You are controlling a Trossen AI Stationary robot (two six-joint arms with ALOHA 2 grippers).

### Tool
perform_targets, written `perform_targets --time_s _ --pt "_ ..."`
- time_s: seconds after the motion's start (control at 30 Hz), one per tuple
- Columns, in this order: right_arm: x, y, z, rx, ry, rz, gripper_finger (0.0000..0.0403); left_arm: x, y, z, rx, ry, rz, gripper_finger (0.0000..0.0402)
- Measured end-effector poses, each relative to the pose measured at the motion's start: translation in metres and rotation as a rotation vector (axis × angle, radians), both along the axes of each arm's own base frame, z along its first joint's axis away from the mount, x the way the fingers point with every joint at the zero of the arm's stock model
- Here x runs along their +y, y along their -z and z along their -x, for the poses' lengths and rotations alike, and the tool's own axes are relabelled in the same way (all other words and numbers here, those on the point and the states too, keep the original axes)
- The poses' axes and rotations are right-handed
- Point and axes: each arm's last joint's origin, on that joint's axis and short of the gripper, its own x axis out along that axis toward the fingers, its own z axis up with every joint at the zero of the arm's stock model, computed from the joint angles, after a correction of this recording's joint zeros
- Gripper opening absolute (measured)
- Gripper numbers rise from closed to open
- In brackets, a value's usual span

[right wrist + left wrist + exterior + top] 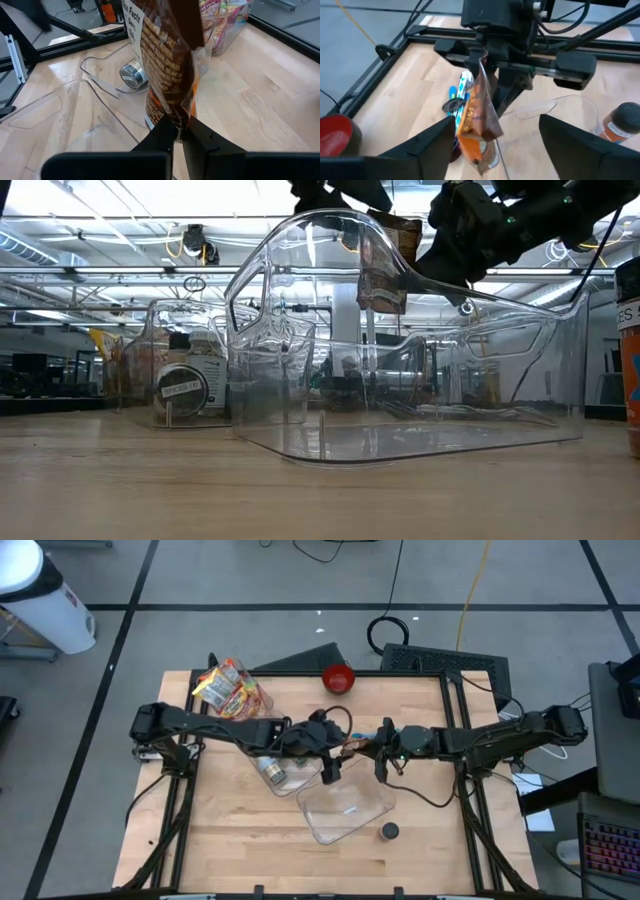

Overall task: Pick & Place Food Item
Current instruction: Put the orange seasoning pack into the middle transparent bin

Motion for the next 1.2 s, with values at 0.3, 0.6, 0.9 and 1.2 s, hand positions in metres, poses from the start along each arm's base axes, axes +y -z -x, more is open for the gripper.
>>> perform_targets --time_s 0.3,0.6,0.9,1.2 --pt "0.001 0.000 0.000 0.001 -0.026 -0.010 0.0008 0.010 0.003 -0.004 -0.009 -0.034 0.008 0.0133" --pt "0.001 0.000 0.000 0.001 -0.037 0.031 0.0016 0.015 0.000 -0.004 -0.023 -0.014 0.044 0.0008" --pt "0.001 -0.017 0.012 -0.066 -0.041 0.033 0.0129 -0.016 -0.043 0.041 -0.052 -0.099 -0.094 0.0003" --pt "0.000 -0.039 0.038 -0.124 -0.040 0.033 0.0205 -0.052 -0.018 0.105 -0.014 -0.310 -0.133 0.0003"
